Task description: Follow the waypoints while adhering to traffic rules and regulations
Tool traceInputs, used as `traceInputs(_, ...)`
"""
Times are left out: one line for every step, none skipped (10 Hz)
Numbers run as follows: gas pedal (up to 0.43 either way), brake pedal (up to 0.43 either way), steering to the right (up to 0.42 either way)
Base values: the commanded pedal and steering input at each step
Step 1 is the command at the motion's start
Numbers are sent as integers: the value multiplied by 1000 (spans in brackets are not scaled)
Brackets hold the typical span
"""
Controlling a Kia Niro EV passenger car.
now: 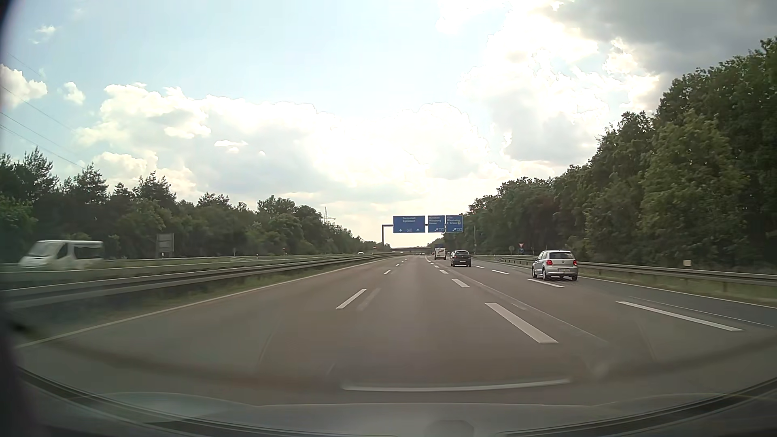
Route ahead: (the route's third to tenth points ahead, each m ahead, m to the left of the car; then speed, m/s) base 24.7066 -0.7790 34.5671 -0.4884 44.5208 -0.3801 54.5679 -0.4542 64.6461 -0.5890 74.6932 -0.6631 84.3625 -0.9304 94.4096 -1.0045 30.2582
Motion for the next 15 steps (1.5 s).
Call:
traceInputs(287, 30, 1)
traceInputs(287, 30, 1)
traceInputs(287, 30, 1)
traceInputs(287, 30, 1)
traceInputs(287, 30, 1)
traceInputs(287, 30, 0)
traceInputs(287, 30, 0)
traceInputs(287, 30, 0)
traceInputs(287, 30, 0)
traceInputs(287, 30, 0)
traceInputs(287, 30, 0)
traceInputs(287, 30, 0)
traceInputs(287, 30, 0)
traceInputs(287, 30, 0)
traceInputs(287, 30, 0)
